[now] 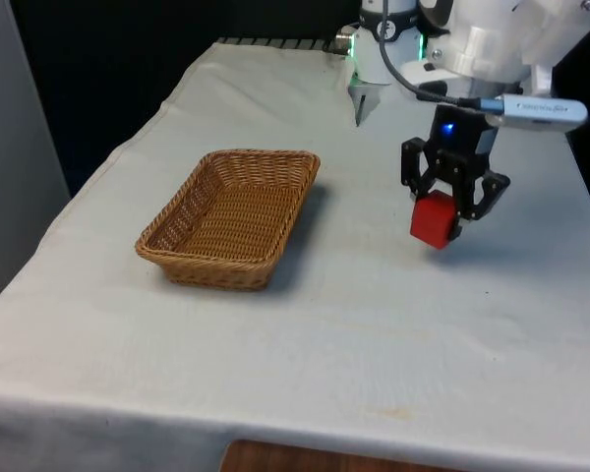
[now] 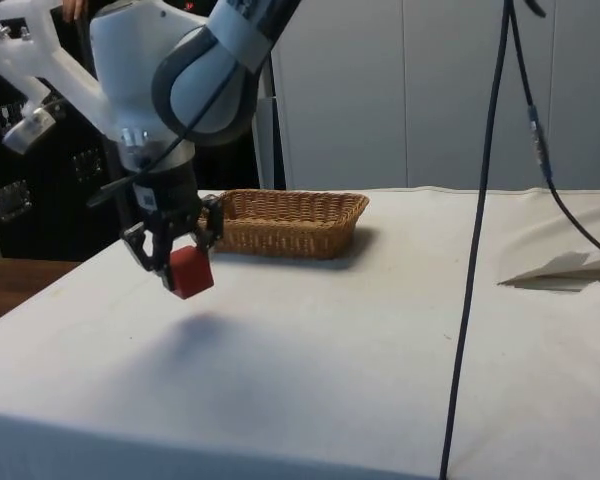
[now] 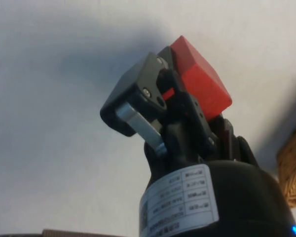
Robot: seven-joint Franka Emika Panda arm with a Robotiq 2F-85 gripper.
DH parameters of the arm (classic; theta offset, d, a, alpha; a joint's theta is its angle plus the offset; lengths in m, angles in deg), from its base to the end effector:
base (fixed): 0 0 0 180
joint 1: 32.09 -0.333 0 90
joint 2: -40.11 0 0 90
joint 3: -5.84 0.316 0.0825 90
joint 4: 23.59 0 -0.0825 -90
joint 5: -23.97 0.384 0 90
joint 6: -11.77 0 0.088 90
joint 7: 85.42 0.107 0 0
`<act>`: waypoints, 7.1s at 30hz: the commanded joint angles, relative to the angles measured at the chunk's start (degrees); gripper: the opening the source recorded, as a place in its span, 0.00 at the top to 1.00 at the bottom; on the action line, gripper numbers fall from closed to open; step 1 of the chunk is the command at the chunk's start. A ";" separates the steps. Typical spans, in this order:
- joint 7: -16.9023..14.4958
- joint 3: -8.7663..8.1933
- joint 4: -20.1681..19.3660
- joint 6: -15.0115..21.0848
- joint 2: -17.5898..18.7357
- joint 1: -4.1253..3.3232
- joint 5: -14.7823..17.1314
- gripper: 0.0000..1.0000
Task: Pick up the cube and place it into the basket.
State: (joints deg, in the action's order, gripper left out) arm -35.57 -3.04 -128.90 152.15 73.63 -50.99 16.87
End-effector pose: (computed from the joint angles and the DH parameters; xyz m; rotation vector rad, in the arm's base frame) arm 0.6387 0.1194 0.2156 2.8861 -0.8517 0.1645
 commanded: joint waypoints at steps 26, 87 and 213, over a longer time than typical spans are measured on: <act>-5.44 -1.32 -9.51 1.03 -8.59 0.69 -3.90 0.98; -27.39 -13.98 -13.75 0.46 -16.39 4.30 -3.44 0.98; -58.79 -22.92 0.17 -3.09 -6.65 5.96 23.55 0.00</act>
State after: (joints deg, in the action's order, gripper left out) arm -94.36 -25.96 -128.73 149.05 66.99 -45.04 40.42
